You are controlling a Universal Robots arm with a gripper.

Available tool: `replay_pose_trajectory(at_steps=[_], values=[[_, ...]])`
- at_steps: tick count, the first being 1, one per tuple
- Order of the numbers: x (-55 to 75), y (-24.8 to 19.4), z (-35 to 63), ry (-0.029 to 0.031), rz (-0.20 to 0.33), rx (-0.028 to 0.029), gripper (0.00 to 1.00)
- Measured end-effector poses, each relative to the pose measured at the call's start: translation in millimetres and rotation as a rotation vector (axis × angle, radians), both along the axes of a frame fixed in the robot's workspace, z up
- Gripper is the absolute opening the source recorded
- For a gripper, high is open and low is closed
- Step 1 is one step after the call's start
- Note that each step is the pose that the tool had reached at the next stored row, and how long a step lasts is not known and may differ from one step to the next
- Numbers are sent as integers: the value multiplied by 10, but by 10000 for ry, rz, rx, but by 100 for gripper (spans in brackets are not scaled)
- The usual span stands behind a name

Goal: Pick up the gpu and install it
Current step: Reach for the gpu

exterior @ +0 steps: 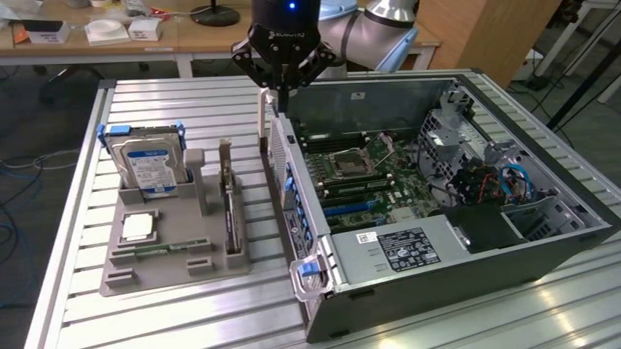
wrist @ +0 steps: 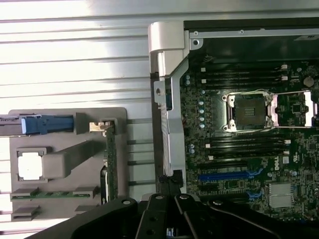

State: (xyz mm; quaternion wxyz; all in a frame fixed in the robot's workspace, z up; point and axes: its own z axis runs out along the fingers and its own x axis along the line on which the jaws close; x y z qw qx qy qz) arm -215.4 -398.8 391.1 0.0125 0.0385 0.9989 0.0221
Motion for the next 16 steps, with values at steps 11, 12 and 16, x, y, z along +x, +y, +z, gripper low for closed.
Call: replay_pose_trajectory(at_steps=[11, 12, 16], values=[[-67, 0, -2, 0, 1, 0, 11], [-76, 0, -2, 1, 1, 0, 11], [-125, 0, -5, 0, 1, 0, 11]])
